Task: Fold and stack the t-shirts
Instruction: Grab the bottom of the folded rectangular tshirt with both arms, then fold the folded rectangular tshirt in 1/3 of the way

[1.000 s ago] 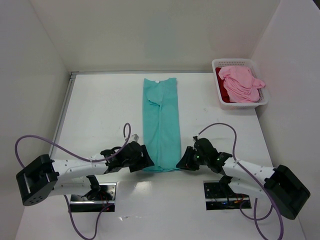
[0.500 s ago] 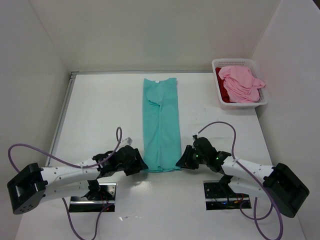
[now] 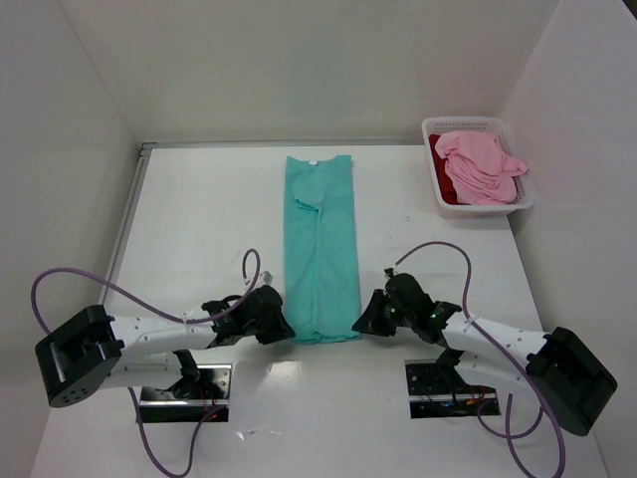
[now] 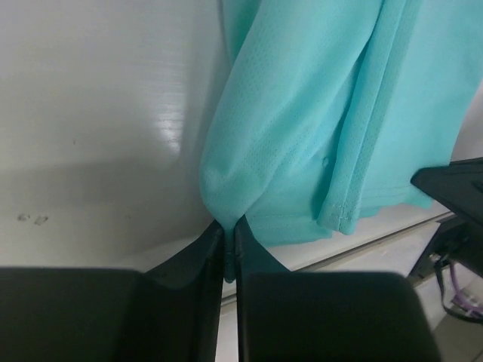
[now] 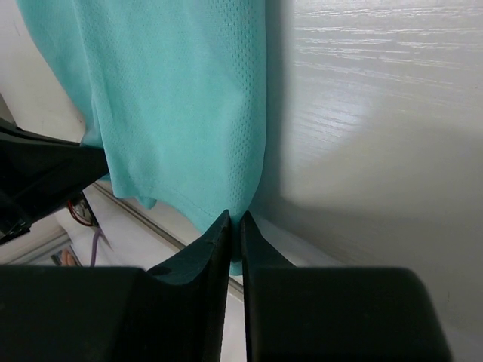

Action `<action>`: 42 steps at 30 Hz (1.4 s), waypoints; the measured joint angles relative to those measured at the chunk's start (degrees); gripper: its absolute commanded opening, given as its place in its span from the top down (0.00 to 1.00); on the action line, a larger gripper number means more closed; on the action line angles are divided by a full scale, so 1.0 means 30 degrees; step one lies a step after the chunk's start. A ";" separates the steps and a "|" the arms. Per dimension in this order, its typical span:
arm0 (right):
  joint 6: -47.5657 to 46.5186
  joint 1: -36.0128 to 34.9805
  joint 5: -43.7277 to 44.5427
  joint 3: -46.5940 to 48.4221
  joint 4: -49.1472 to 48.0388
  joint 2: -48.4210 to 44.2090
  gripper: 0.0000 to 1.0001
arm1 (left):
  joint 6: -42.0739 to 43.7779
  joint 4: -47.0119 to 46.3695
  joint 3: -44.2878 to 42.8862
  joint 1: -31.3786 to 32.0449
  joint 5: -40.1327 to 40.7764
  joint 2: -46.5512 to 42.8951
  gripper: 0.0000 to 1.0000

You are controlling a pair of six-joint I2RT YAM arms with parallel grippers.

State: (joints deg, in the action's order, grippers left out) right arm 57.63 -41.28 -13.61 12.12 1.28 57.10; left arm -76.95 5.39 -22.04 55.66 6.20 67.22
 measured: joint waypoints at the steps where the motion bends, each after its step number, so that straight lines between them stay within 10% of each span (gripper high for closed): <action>1: 0.0000 0.0000 0.0015 0.0000 0.0007 0.0000 0.89 | 0.0087 0.0051 0.0000 0.0000 -0.0007 0.0029 0.92; 22: -0.0736 -0.0015 0.0976 0.4342 0.1734 0.0270 1.00 | 0.3053 0.5268 -0.3453 -0.0270 0.2069 -0.1188 1.00; 42: -0.3381 0.4590 0.2433 1.0098 0.2062 0.5472 1.00 | 1.1628 0.3504 -1.0601 -0.7963 -0.0539 0.5705 1.00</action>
State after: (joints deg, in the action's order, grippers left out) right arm 47.48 -27.51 -6.31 42.41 7.46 73.52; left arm -42.06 15.90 -53.84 31.77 4.58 84.33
